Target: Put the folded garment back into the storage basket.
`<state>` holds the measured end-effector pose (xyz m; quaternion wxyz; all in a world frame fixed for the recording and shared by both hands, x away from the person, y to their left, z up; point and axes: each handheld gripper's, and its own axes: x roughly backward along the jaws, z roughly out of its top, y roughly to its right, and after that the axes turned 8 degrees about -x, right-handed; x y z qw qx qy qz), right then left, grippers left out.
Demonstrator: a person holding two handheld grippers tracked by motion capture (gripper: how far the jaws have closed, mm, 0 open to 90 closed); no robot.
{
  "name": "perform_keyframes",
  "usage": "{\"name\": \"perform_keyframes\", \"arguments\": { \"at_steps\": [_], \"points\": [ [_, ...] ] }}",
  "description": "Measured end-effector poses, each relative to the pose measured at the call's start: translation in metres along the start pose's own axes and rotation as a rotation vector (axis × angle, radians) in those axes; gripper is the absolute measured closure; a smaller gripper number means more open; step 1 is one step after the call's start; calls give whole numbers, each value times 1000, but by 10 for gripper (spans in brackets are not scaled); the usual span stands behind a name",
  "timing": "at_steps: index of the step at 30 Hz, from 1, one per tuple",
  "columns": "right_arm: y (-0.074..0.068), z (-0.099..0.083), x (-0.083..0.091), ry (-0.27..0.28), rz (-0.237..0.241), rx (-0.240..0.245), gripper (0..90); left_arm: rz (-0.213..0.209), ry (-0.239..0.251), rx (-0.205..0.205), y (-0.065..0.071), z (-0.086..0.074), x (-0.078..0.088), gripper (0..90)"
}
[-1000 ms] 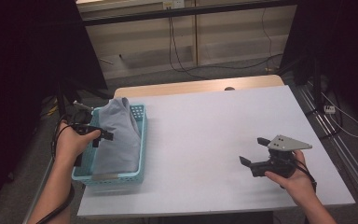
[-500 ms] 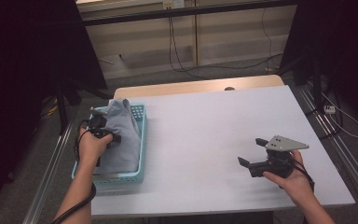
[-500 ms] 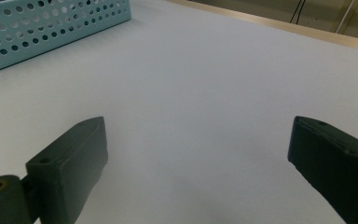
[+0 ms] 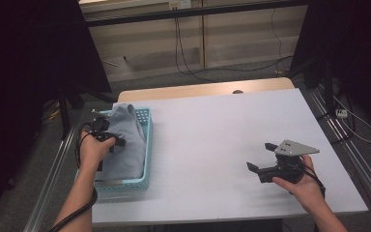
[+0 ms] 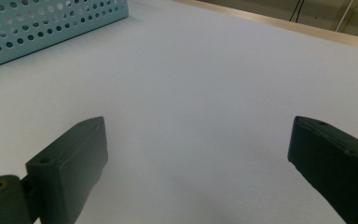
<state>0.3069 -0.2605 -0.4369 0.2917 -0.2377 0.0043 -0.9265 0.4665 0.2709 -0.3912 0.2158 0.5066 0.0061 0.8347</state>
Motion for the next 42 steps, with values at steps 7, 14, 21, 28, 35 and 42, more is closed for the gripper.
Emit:
{"name": "perform_keyframes", "arguments": {
  "at_steps": [7, 14, 21, 28, 35, 42],
  "points": [
    [2, -1, -1, -8, 0, -1, 45, -12, 45, 4, 3, 20, 3, 900],
    [3, -2, -2, -9, 1, -5, 45, 18, 69, -2, 2, 33, -4, 900],
    [4, -2, -4, -10, 1, -13, 45, 28, 78, -3, 0, 41, -16, 900],
    [7, -4, -4, -13, -5, -19, 45, 37, 77, -12, 2, 45, -21, 900],
    [6, -4, -5, -11, -1, -17, 46, 34, 84, 1, 0, 43, -20, 900],
    [4, -5, -6, -18, 3, -13, 46, 53, 84, -5, -2, 44, -20, 900]
  ]
}}
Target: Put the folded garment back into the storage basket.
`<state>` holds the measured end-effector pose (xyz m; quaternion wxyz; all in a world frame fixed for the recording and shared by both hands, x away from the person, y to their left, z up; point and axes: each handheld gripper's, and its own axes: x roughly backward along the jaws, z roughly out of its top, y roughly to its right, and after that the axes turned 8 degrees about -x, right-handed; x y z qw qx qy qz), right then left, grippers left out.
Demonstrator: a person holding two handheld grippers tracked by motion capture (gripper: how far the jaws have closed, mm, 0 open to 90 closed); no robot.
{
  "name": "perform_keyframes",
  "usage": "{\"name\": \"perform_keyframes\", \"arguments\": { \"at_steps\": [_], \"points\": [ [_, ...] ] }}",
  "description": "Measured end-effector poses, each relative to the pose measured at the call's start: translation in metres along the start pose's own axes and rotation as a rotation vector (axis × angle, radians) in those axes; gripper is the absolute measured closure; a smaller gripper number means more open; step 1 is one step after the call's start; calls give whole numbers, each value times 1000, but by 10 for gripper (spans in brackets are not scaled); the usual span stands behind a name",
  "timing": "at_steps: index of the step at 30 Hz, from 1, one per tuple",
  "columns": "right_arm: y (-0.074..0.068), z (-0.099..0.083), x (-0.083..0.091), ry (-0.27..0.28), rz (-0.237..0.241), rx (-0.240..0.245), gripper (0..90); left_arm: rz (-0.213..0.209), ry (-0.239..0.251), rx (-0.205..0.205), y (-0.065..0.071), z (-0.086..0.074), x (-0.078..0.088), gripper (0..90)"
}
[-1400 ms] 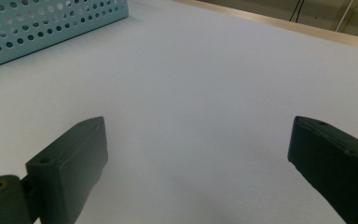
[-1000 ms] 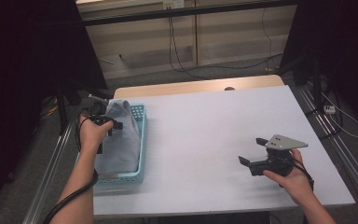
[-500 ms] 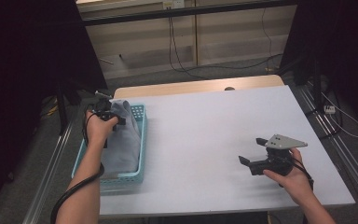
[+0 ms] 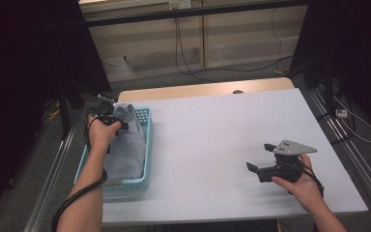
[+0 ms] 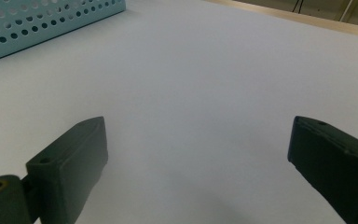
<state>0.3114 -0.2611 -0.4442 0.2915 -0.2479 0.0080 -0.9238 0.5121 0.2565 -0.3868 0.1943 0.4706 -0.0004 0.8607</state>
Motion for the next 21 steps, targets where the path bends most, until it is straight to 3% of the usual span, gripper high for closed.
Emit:
{"name": "perform_keyframes", "arguments": {
  "at_steps": [1, 9, 21],
  "points": [
    [0, 0, 0, 1, 1, 0, 46, -6, -19, -10, -1, 0, 0, 900],
    [-1, -2, 1, -4, -6, -1, 46, 5, -3, 3, -3, -1, -12, 900],
    [-1, -7, 2, -20, -18, -1, 45, 4, -33, -28, -2, -6, -33, 900]
  ]
}}
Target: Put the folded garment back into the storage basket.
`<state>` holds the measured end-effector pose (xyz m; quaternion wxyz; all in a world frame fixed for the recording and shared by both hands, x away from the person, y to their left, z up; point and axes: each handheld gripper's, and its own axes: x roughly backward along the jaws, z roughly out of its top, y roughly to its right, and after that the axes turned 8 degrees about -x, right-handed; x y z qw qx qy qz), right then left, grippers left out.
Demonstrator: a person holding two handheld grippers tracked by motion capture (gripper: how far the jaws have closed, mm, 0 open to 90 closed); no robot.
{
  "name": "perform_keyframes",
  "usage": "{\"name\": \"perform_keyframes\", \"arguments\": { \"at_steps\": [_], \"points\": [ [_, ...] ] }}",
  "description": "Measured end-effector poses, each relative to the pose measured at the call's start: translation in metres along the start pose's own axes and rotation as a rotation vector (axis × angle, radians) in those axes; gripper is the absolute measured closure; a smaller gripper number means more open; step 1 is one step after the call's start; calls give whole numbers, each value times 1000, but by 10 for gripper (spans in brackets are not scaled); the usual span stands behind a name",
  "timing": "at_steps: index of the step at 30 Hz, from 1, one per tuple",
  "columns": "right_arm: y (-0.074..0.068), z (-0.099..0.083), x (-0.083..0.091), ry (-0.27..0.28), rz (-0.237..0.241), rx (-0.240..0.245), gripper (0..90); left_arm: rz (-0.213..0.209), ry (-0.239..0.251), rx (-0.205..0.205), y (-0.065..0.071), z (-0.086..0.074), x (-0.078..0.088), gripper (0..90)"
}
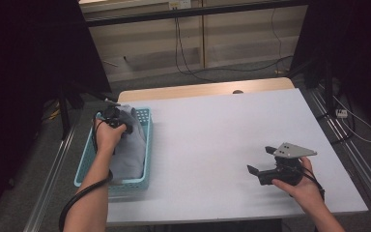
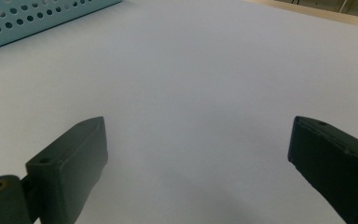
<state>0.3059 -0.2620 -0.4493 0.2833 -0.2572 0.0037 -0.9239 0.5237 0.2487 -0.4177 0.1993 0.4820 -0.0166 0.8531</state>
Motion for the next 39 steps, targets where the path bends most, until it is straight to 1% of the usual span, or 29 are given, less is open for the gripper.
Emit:
{"name": "perform_keyframes", "arguments": {
  "at_steps": [7, 8, 9, 10, 14, 17, 21, 22, 25, 27, 28, 29, 30, 31, 33, 34, 35, 37, 39],
  "points": [
    [1, -1, -1, -5, 0, 0, 45, -2, -5, -2, 0, -4, -11, 900],
    [1, -1, -1, -5, -1, 1, 45, -6, -8, -8, -1, -4, -11, 900],
    [1, -1, -1, -5, -1, 1, 45, -3, -5, -5, 0, -4, -12, 900],
    [2, -1, -1, -5, -1, 1, 45, -4, -14, -13, 0, -5, -13, 900],
    [1, -1, -2, -8, 0, -2, 45, -2, -14, -17, 0, -7, -16, 900],
    [1, -1, -2, -8, 1, 2, 45, -2, -13, -10, 0, -8, -17, 900],
    [1, -1, -2, -6, 2, 3, 45, 2, -15, -15, 0, -9, -19, 900],
    [0, -1, -1, -5, 2, 6, 45, 4, -13, -22, 1, -9, -19, 900],
    [0, 0, -1, -5, 4, 6, 45, 9, -8, -15, 2, -9, -19, 900],
    [0, 1, 0, -1, 3, 3, 45, 7, -6, -20, 2, -9, -16, 900],
    [0, 1, 1, 1, 2, 5, 45, 9, -4, -17, 3, -7, -12, 900],
    [0, 1, 1, 1, 2, 5, 45, 9, -4, -17, 3, -7, -12, 900],
    [-1, 1, 1, 3, 4, 8, 45, 12, -2, -26, 3, -3, -7, 900],
    [-1, 1, 1, 3, 4, 8, 45, 12, -2, -26, 3, -3, -7, 900],
    [-1, 2, 1, 1, 5, 9, 45, 13, 18, -30, 3, 3, -2, 900],
    [-1, 2, 1, 1, 5, 9, 45, 13, 18, -30, 3, 3, -2, 900],
    [-1, 2, 0, 0, 6, 9, 45, 18, 22, -40, 3, 5, -1, 900],
    [-1, 2, 0, -1, 6, 10, 45, 24, 24, -34, 3, 6, -3, 900],
    [-1, 2, -2, -4, 7, 10, 45, 21, 8, -36, 1, 6, -13, 900]
  ]
}}
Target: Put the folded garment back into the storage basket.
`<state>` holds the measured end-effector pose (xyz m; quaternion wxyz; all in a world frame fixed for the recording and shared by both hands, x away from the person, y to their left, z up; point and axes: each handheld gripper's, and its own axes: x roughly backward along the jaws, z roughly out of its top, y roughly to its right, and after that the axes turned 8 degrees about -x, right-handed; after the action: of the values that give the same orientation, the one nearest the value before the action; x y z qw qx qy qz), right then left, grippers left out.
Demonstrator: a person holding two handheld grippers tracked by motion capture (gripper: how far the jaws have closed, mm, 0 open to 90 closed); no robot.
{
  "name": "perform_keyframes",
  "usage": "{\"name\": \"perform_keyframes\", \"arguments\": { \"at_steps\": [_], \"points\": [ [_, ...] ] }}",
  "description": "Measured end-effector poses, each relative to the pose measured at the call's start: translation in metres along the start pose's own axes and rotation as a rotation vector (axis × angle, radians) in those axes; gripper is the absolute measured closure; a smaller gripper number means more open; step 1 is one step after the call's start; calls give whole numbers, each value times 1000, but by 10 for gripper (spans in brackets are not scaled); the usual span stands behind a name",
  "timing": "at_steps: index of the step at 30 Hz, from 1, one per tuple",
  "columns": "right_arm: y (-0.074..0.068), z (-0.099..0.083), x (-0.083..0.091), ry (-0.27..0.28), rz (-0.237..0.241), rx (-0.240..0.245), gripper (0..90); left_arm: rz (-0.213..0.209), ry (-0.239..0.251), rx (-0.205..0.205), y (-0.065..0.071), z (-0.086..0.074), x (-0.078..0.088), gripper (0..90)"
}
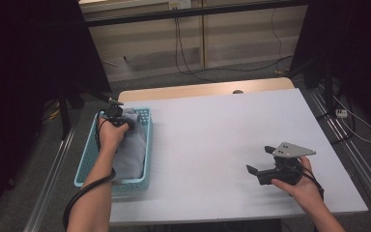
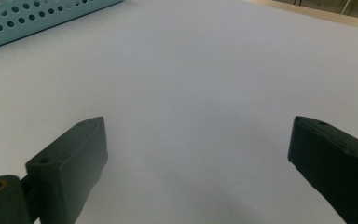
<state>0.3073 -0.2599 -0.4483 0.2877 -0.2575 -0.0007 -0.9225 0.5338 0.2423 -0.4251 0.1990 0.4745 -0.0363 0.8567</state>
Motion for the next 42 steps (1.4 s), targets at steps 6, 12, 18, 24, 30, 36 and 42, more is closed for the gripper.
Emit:
{"name": "perform_keyframes", "arguments": {
  "at_steps": [6, 12, 18, 24, 30, 36, 42],
  "points": [
    [0, 0, -1, -2, 0, -4, 44, 0, -16, 7, 1, -5, -14, 900],
    [1, 0, -2, -3, -3, -4, 44, -9, 0, 11, 0, -2, 0, 857],
    [-1, 1, -2, -1, 3, 0, 43, -4, 5, 10, -2, -1, 18, 794],
    [0, 2, 0, 4, -1, -5, 43, -7, 6, -11, 1, -1, 34, 710],
    [-1, 2, 0, 3, 0, 1, 43, -10, 11, -23, 5, -2, 43, 612],
    [0, 3, 1, 8, -4, 0, 43, -33, 22, -37, 11, -3, 51, 523],
    [1, 3, 2, 9, -7, 0, 42, -47, 32, -62, 22, -3, 62, 451]
  ]
}}
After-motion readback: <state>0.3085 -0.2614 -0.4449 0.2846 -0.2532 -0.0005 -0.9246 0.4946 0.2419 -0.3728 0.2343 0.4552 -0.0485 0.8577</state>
